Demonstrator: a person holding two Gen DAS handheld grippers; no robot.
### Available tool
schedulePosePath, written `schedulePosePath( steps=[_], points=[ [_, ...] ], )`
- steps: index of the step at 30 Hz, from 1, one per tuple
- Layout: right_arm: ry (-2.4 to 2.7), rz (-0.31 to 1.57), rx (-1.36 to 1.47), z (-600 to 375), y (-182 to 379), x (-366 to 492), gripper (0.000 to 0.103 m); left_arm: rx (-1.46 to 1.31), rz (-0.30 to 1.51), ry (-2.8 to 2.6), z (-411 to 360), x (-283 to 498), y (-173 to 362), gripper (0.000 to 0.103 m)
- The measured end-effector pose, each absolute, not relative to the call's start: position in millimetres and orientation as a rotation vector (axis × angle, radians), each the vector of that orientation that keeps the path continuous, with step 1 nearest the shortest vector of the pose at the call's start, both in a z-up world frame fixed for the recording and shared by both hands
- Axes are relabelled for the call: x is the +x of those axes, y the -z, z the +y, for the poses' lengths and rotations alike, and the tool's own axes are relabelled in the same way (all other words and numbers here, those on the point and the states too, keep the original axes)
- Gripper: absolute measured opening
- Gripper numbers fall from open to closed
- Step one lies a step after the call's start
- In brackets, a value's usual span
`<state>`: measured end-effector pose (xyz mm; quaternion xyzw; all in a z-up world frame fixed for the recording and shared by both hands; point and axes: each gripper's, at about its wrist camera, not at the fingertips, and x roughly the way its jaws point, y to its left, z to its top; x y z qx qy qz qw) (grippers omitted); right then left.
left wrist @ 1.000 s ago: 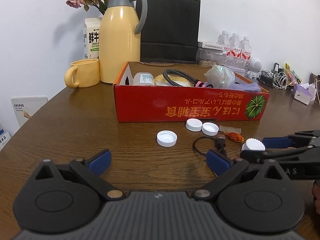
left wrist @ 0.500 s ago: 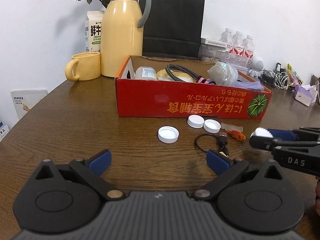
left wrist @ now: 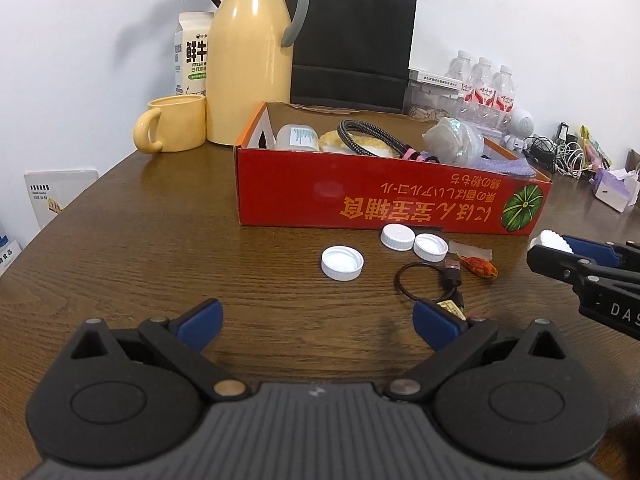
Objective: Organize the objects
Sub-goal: 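Grasp the large white ribbed cap with the right gripper, then grasp the small beige USB stick with the left gripper while the right gripper holds the cap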
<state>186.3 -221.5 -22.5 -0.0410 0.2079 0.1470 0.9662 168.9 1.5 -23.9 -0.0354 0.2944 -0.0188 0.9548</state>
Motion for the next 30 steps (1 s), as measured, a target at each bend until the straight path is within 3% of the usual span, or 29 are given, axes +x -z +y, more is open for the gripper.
schedulePosePath(
  steps=[19,21,24,27,30],
  points=[
    [-0.268,0.361,0.02,-245,17,179,0.039,-0.007,0.609,0.069,-58,173,25,0.102],
    [-0.271,0.355,0.02,-245,17,178,0.039,-0.002,0.621,0.074,-64,175,27,0.096],
    [-0.275,0.346,0.019,-245,16,175,0.039,-0.002,0.653,0.085,-70,179,31,0.079],
    [-0.276,0.344,0.02,-244,15,174,0.039,0.007,0.653,0.096,-75,178,31,0.072],
    [-0.276,0.344,0.019,-244,15,174,0.039,0.011,0.645,0.095,-75,175,31,0.052]
  ],
)
